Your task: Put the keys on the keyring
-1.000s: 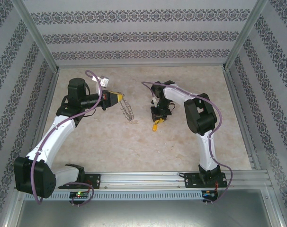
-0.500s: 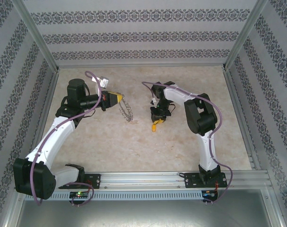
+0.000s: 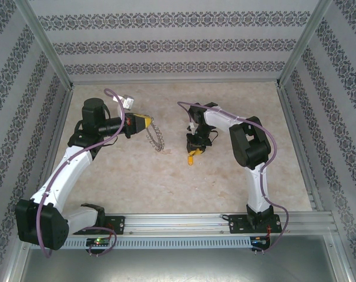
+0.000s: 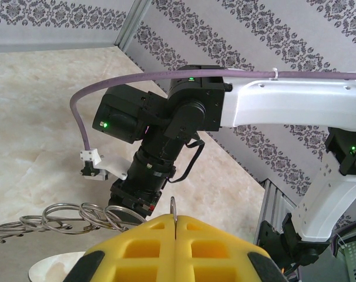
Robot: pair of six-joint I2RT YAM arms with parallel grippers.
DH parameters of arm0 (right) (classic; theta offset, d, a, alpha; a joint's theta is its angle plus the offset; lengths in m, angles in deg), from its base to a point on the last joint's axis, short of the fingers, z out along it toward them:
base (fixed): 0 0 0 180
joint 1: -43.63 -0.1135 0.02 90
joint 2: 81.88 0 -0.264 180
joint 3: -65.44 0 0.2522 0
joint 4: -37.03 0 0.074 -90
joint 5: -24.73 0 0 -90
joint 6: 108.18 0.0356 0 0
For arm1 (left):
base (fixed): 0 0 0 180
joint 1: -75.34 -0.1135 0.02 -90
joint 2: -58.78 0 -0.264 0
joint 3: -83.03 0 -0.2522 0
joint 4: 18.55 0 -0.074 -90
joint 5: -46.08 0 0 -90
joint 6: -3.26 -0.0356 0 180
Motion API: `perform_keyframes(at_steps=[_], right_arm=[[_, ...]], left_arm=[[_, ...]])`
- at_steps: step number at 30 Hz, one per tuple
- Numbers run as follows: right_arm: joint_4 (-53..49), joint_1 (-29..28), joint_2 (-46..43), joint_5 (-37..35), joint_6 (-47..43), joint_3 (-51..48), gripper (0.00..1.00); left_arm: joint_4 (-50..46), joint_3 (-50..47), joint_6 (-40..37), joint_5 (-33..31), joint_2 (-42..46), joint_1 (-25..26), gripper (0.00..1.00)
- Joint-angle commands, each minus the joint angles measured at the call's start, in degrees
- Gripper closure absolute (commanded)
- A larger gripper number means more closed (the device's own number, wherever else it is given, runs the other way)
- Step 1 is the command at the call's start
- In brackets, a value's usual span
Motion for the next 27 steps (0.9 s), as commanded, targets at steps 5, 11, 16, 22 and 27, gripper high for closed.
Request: perform_keyframes(at_steps=[5, 11, 16, 22, 27], right_arm=[[0.0, -0.7, -2.5, 0.9, 1.3, -2.0, 0.78], [0.3, -0.7, -4.7, 0.5, 1.7, -5.0, 0.75], [0.6, -0.9, -4.5, 1.4, 2.3, -5.0, 0.73], [0.2, -0.9, -5.1, 1.8, 2.5, -5.2, 0.71], [0.0, -0.9, -5.5, 1.9, 2.7, -6.0, 0.70]], left_arm=[[0.2, -0.2, -2.2, 0.9, 1.3, 0.7, 1.00], [0.1, -0.1, -2.7, 1.0, 1.1, 0.7, 1.00], [0.9, -0.3, -2.2, 1.1, 0.7, 0.7, 1.00], [0.9, -0.2, -2.4, 1.1, 0.7, 0.7, 1.00], [1.3, -0.6, -2.4, 1.0, 0.5, 0.7, 1.00]])
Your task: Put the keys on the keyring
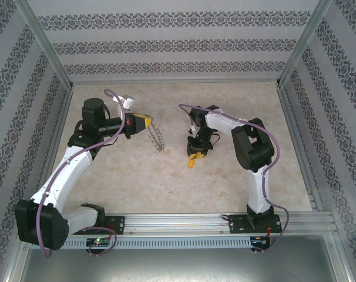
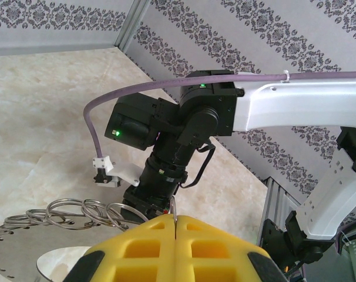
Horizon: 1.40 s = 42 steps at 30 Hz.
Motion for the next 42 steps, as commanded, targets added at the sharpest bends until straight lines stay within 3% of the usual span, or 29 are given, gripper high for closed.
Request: perform_keyframes(at_steps=[1, 29, 42], right_arm=[[-0.9, -0.5, -2.1, 0.8, 1.0, -1.1, 0.70], [2.4, 0.4, -0.6, 2.4, 3.2, -3.4, 0.81], [3.9, 1.3, -0.5, 2.6, 4.1, -3.1, 0.77]], left_arm=[[1.7, -0.6, -1.2, 1.0, 0.4, 0.7, 1.00], [0.4, -0.4, -3.1, 0.9, -0.2, 0.7, 1.00], [0.6, -0.6, -2.6, 0.9, 0.5, 0.7, 1.00]])
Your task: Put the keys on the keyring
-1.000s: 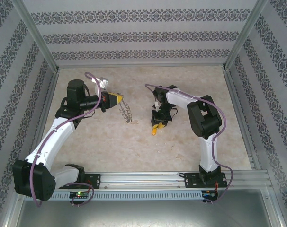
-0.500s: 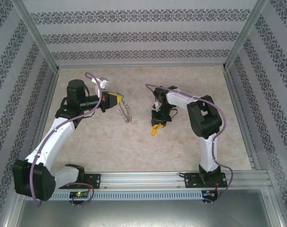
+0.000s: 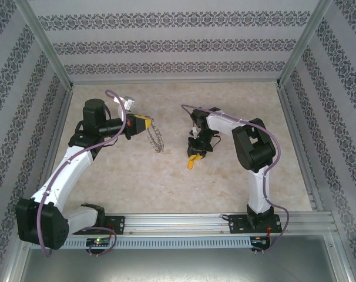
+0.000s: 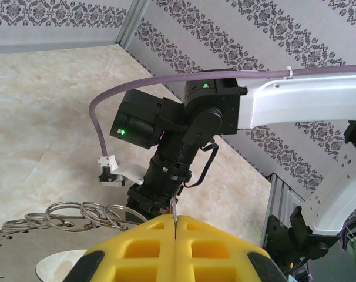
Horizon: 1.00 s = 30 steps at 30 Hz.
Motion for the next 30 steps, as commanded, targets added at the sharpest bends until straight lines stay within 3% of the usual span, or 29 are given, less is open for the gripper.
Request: perform_keyframes(at_steps=[1, 13, 19, 30], right_arm=[[1.1, 0.8, -0.1, -0.5, 1.3, -0.7, 0.77], [1.6, 1.3, 0.8, -0.7, 2.1, 0.1, 0.87], [1.9, 1.7, 0.8, -0.6, 2.3, -0.4, 0.82], [2.3, 2.9, 0.7, 0.0, 2.7, 0.1, 0.85]], left_arm=[[0.6, 0.0, -1.1, 0.9, 0.9, 0.7, 1.00], [0.8, -0.7, -0.9, 0.9, 1.4, 0.7, 1.00], [0.5, -0.6, -1.1, 0.9, 1.3, 0.7, 1.00], [1.9, -0.5, -0.2, 1.4, 0.3, 0.7, 1.00]])
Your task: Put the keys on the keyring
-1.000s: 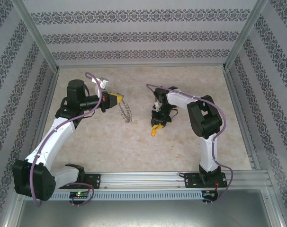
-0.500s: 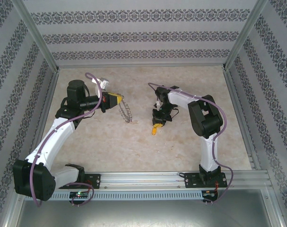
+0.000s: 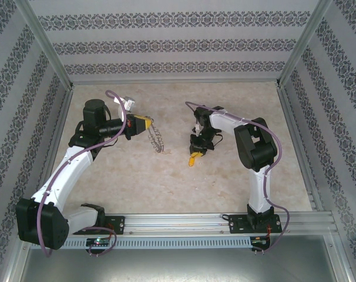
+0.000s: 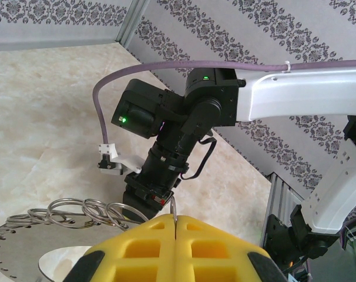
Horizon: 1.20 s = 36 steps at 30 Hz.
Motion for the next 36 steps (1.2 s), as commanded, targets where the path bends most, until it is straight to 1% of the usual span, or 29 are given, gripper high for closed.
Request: perform_keyframes(at_steps=[1, 8, 24, 36], right_arm=[[0.1, 0.7, 0.6, -0.2, 1.2, 0.4, 0.85], [-1.7, 0.9, 0.6, -1.0, 0.6, 2.8, 0.78], [-7.0, 0.1, 3.6, -4.8, -2.9, 7.9, 0.80], [-7.9, -1.0, 4.6, -5.9, -3.9, 8.6, 0.80]], left_arm=[[1.9, -0.1, -0.3, 1.3, 0.2, 0.7, 1.00], [2.9, -0.2, 0.2, 1.4, -0.4, 0.7, 1.00], [3.0, -0.1, -0.1, 1.4, -0.7, 0.7, 1.00], [3.3, -0.7, -0.3, 1.2, -0.4, 0.7, 1.00]])
